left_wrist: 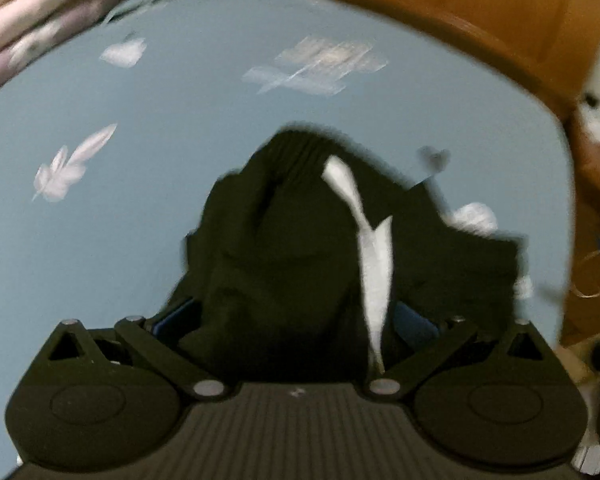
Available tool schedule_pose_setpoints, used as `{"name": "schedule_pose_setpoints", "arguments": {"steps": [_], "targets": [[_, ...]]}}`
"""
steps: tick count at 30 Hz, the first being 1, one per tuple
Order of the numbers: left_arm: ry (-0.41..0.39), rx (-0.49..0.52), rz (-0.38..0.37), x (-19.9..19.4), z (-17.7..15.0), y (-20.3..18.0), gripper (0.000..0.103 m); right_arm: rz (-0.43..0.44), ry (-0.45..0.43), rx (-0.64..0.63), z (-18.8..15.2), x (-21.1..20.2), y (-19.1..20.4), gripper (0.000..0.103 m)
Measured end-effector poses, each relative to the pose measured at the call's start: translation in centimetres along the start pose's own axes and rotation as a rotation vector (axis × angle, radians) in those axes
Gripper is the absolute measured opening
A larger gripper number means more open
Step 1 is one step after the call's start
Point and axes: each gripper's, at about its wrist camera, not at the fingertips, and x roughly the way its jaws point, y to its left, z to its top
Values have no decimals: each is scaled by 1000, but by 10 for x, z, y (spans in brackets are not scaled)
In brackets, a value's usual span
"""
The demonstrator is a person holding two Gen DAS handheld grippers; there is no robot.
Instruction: Fold clothes
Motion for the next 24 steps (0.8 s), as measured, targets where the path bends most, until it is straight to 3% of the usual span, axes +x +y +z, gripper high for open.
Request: {"name": "schedule_pose_setpoints", "arguments": {"steps": [1,6,8,10,12,17,21,24], "targets": [[21,-19,9,6,-2,6,103,9,-6,4,-2,1,-1,103],[5,-108,-104,17,-20,45,103,79,-37,16,-5,11,-8,100],[-14,-79,-101,16,-21,42,103,124,-37,21,-3,19,-11,93],[-23,-61,-85,8,-20,36,103,170,-30,26,1,31,-15,78],[-31,-59,-69,0,-20,32,101,211,-8,26,5,45,-18,71],[-116,-55,-42,-38,-18,27,80,282,28,25,16,79,-24,64],[-149,-91,15,-52,-16,25,80,386,42,14,27,96,-25,54],[-163,-144,37,-56,-14,26,82,467,40,-3,33,102,-27,53]]}}
